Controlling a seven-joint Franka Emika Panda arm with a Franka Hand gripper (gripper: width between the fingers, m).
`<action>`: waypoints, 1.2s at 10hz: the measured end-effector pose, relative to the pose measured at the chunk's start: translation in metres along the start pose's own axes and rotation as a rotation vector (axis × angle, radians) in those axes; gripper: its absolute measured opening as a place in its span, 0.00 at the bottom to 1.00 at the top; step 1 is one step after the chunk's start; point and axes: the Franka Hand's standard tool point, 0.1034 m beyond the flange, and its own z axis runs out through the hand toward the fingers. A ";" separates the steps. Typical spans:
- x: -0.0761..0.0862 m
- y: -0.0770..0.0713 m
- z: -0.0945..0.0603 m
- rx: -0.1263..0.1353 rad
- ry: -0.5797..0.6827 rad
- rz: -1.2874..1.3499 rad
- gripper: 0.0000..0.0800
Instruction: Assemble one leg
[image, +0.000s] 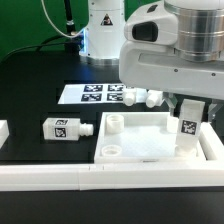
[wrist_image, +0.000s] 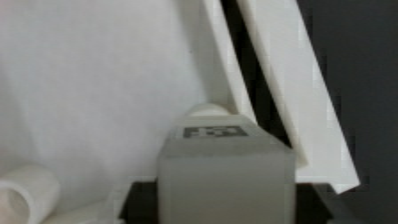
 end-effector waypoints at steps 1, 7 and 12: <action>0.000 0.000 0.000 0.000 0.000 0.041 0.36; 0.003 -0.007 0.002 0.164 -0.032 0.768 0.36; -0.003 -0.015 0.004 0.211 -0.030 1.102 0.36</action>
Offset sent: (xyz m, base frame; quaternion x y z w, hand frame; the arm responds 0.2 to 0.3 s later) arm 0.0017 -0.0052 -0.0110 0.0385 0.0215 0.3388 0.9398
